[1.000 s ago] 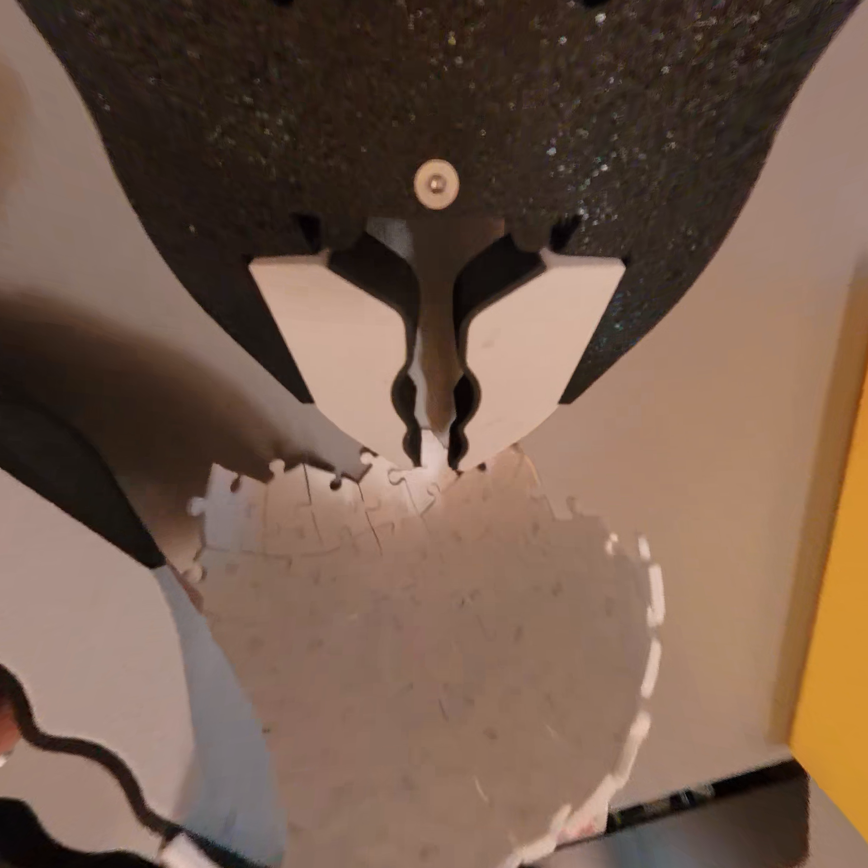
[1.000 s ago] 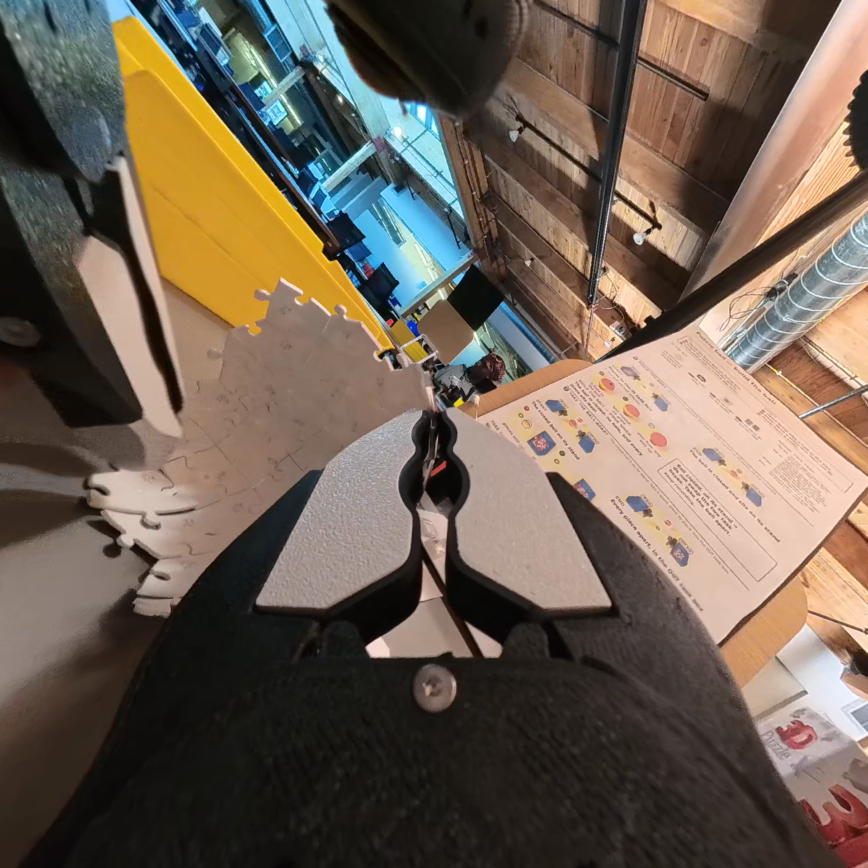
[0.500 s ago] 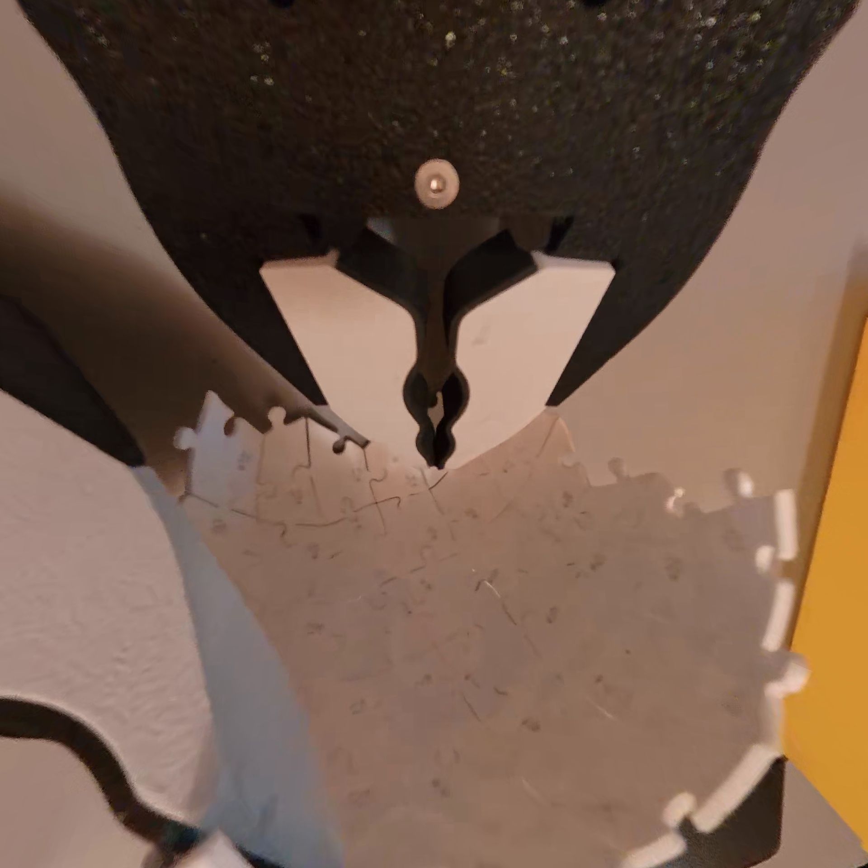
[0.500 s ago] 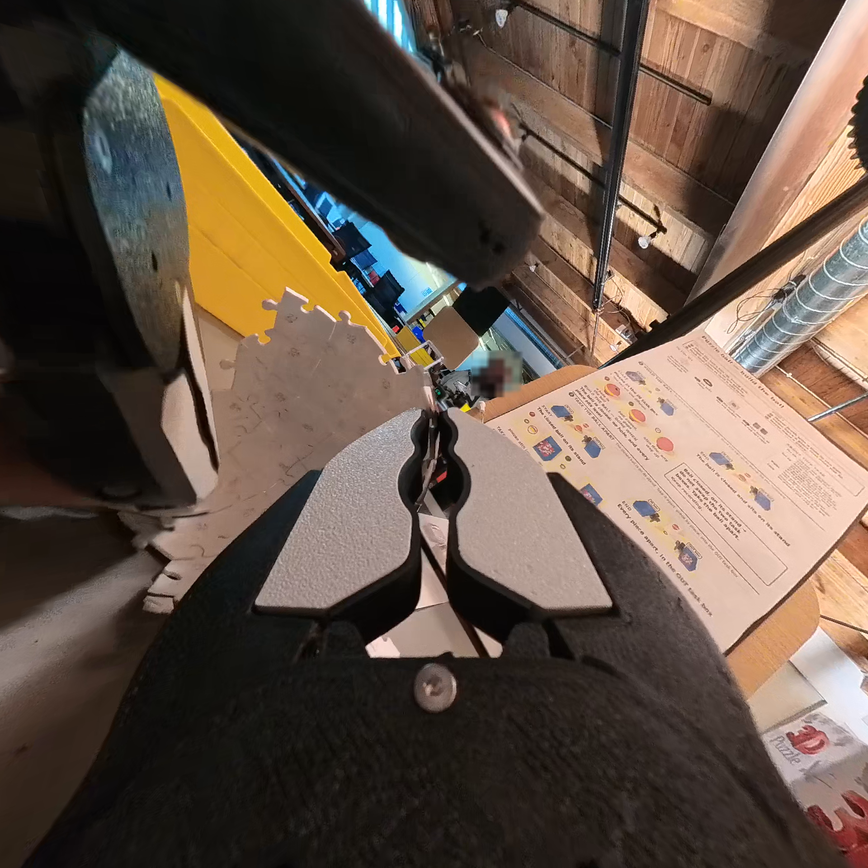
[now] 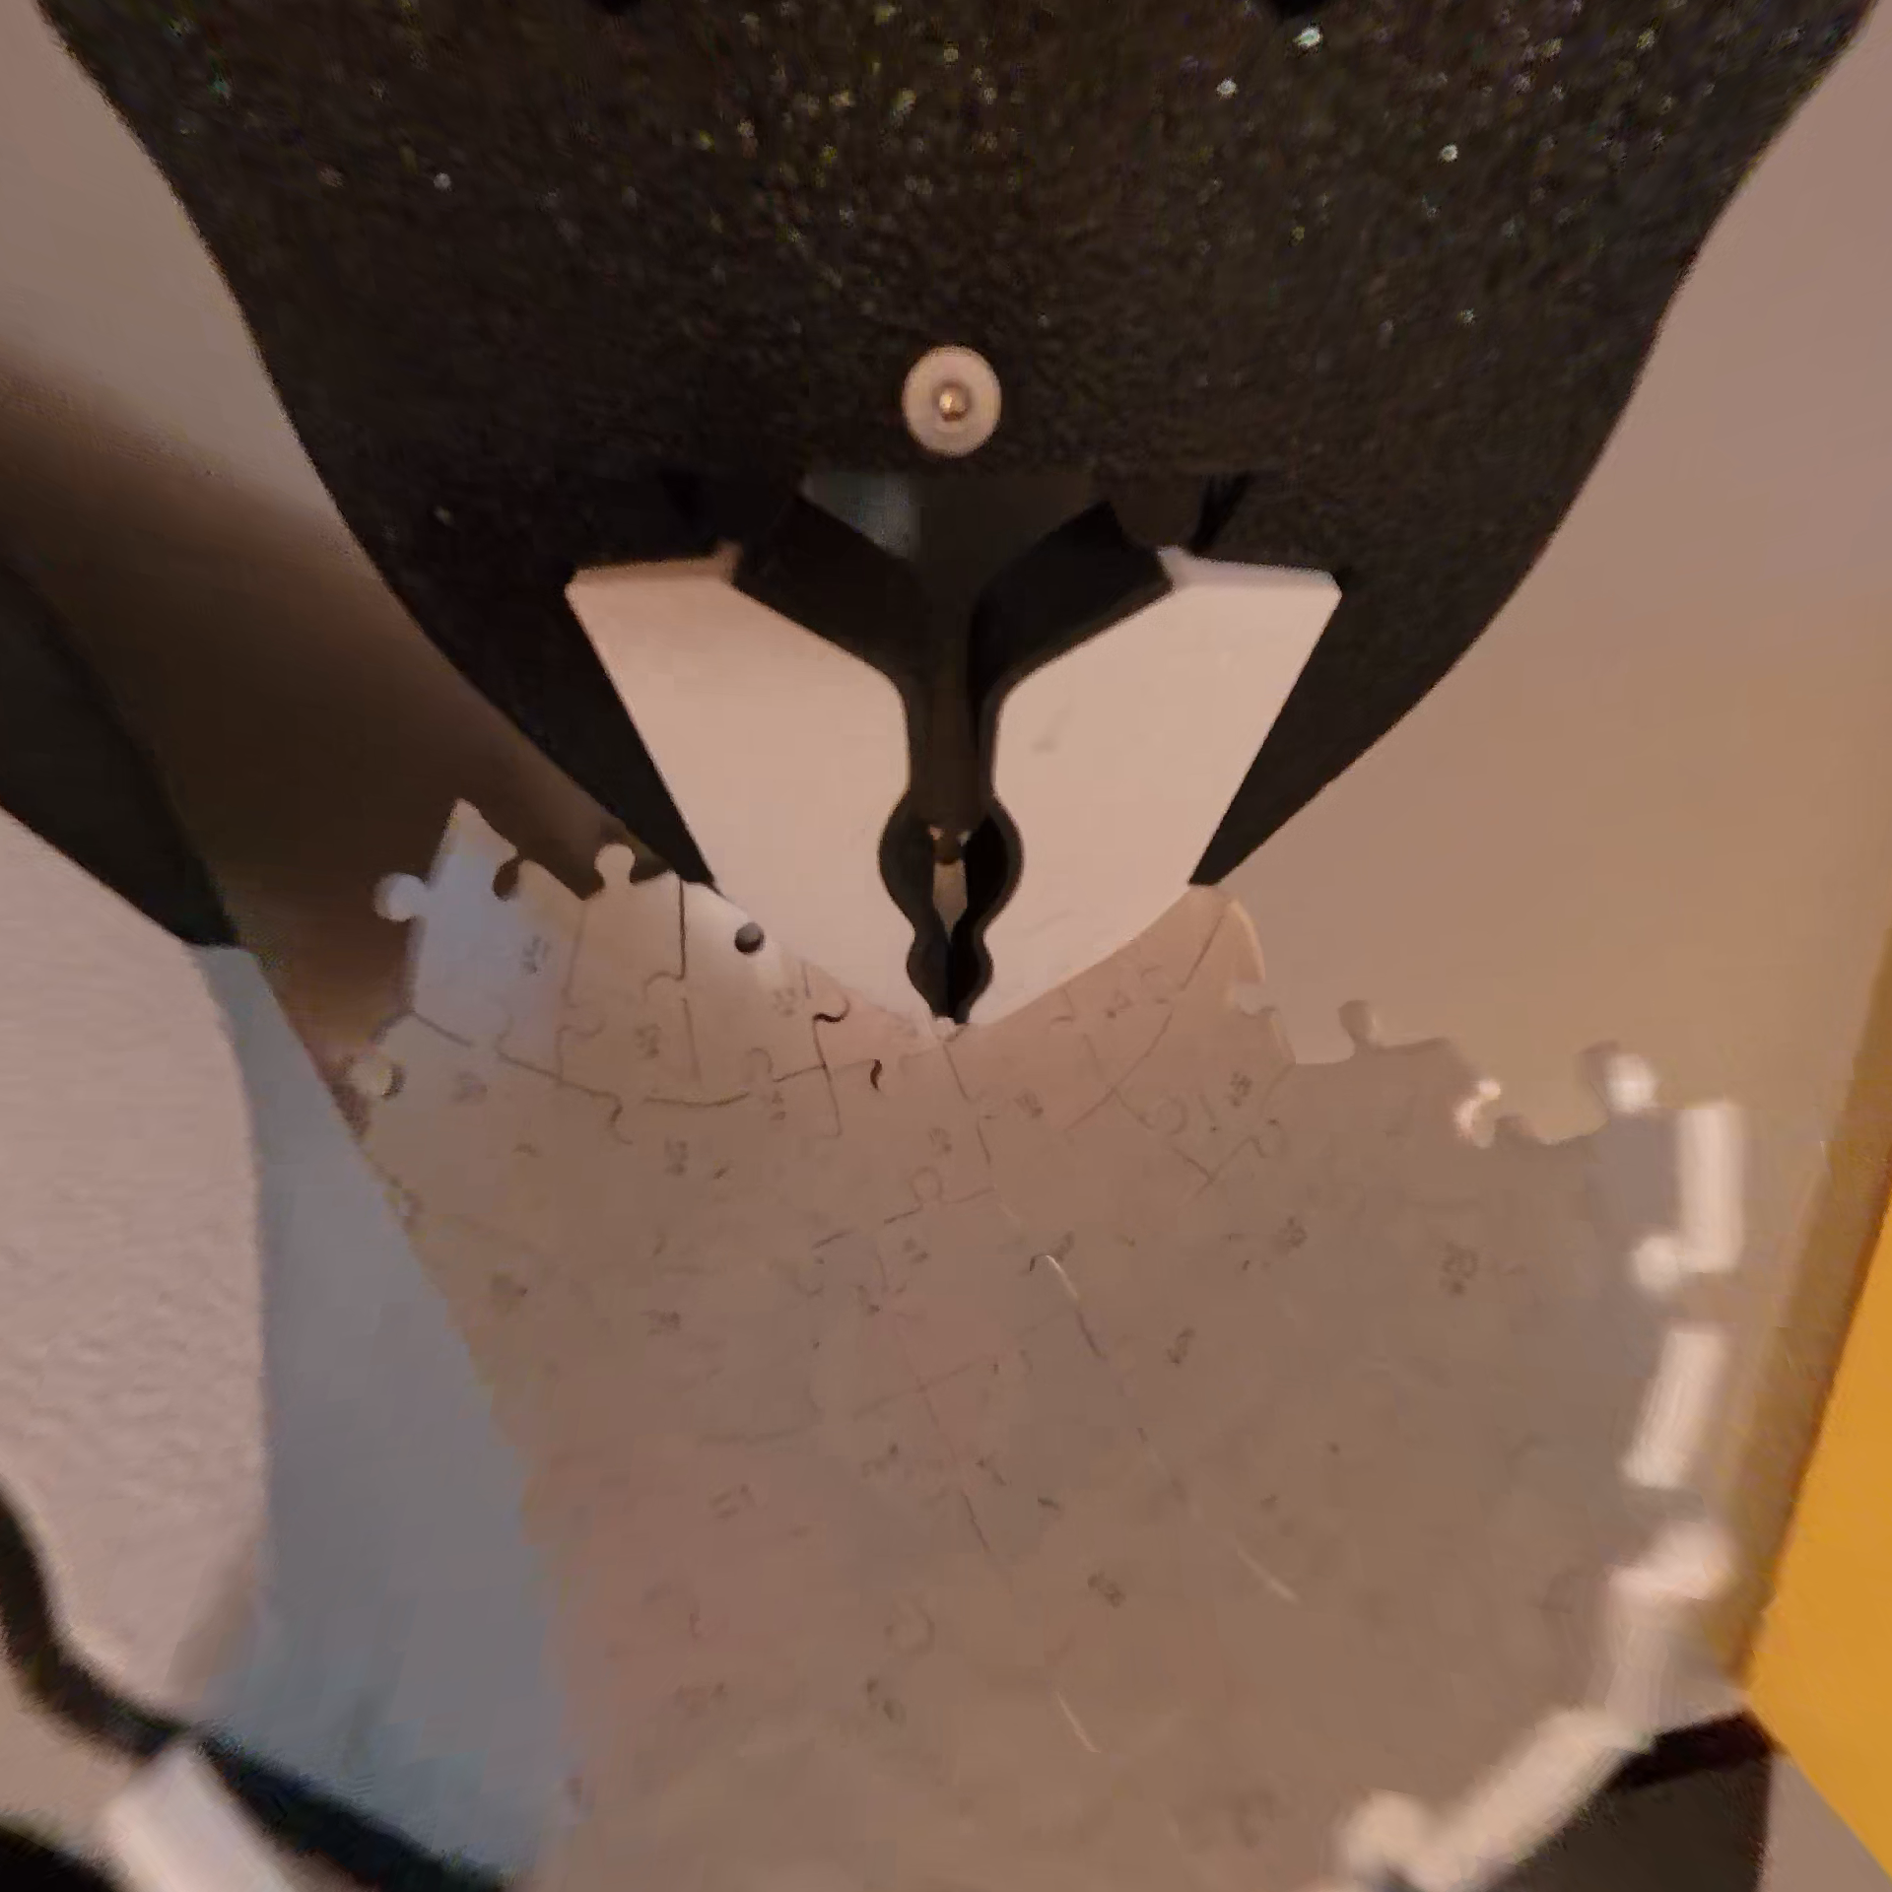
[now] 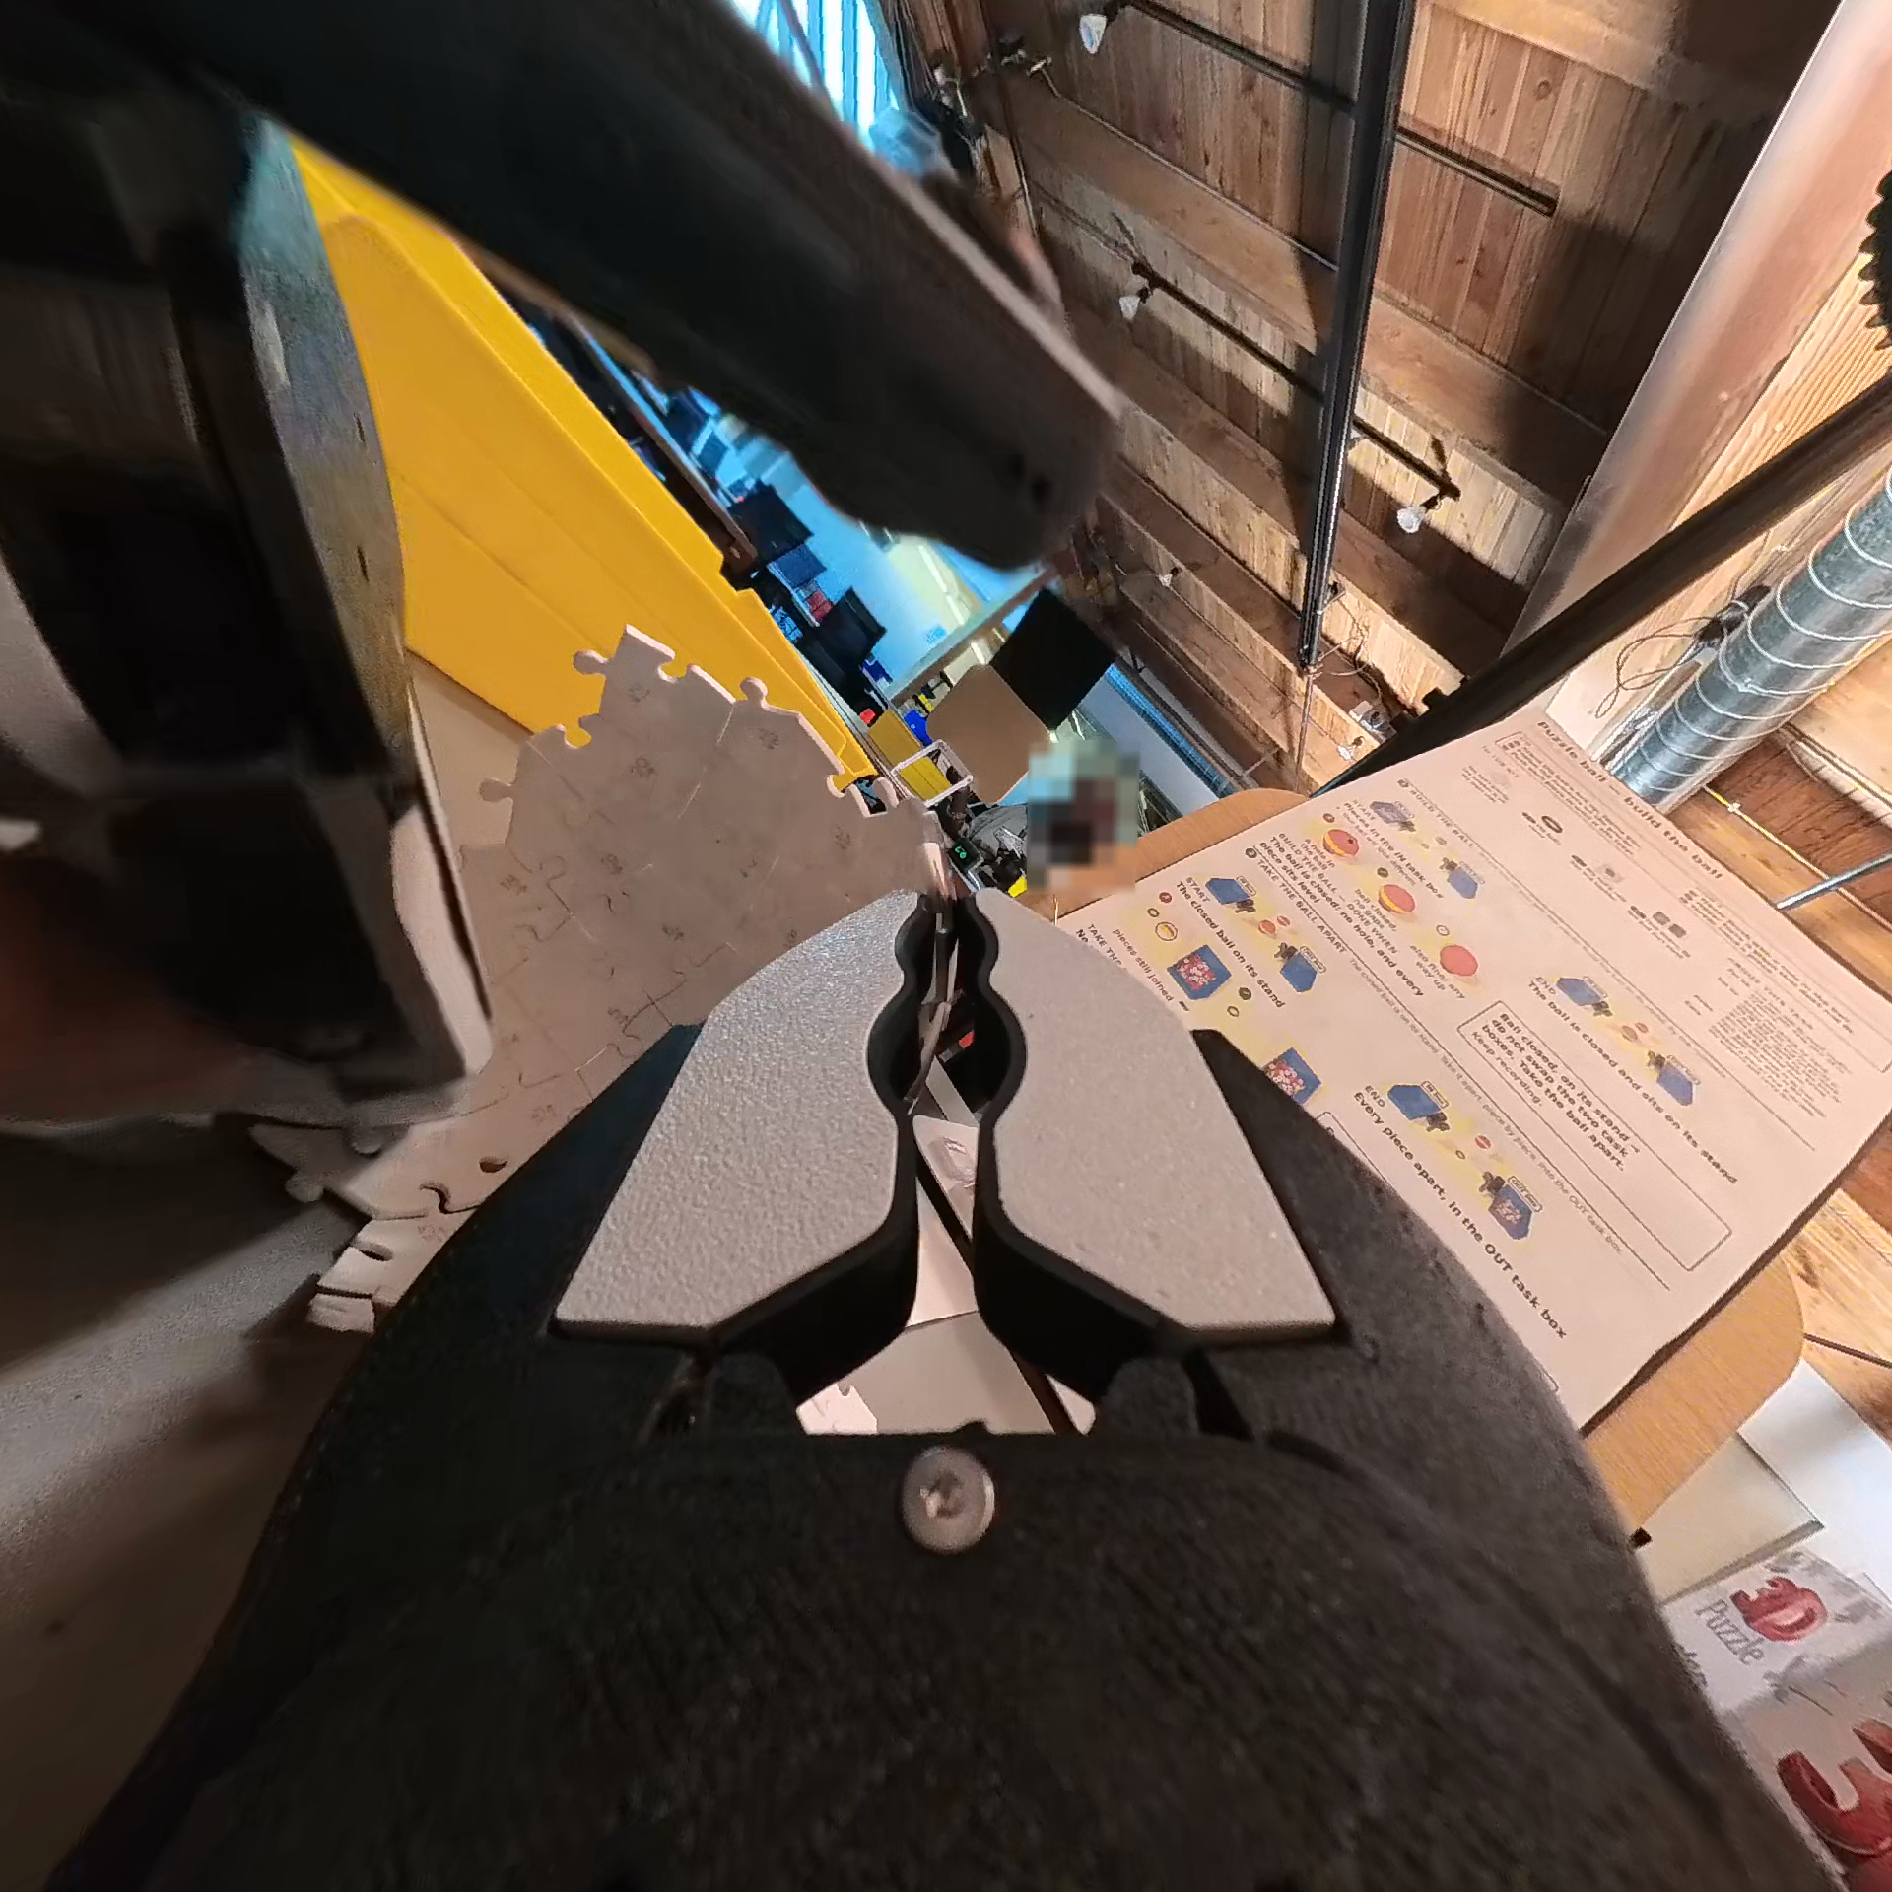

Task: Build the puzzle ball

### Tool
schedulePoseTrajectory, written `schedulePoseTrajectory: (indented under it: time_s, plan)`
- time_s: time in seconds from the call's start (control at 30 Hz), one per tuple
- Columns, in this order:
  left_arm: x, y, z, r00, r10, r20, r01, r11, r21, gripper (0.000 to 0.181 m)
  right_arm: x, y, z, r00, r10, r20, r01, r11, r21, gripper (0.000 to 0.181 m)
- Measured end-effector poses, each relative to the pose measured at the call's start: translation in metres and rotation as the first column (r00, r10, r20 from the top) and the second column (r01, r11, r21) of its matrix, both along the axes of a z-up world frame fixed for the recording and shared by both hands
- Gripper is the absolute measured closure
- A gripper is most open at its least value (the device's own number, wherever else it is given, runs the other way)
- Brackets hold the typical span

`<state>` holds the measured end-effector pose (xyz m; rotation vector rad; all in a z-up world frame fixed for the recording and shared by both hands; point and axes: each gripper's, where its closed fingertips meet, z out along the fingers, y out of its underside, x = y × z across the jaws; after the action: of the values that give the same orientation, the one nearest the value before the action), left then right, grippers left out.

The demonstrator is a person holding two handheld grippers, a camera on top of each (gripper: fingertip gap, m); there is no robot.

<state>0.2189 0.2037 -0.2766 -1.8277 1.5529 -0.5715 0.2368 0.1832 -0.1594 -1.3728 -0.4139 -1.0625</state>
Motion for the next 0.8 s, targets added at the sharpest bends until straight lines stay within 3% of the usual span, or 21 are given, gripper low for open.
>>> schedulePoseTrajectory:
  time_s: [0.13,0.43,0.8]
  plan:
    - [-0.005,0.011,0.013,0.998,0.032,0.045,-0.032,0.999,0.005,0.181,0.001,0.000,0.000,1.000,-0.002,-0.005,0.002,1.000,0.002,0.177]
    - [0.000,0.004,-0.004,0.998,-0.036,-0.057,0.040,0.997,0.071,0.181,0.002,-0.001,-0.001,1.000,-0.002,-0.020,0.002,1.000,0.004,0.177]
    - [0.007,-0.003,-0.006,0.994,-0.084,-0.070,0.090,0.991,0.095,0.181,0.005,-0.003,-0.002,0.999,-0.004,-0.052,0.005,1.000,0.011,0.177]
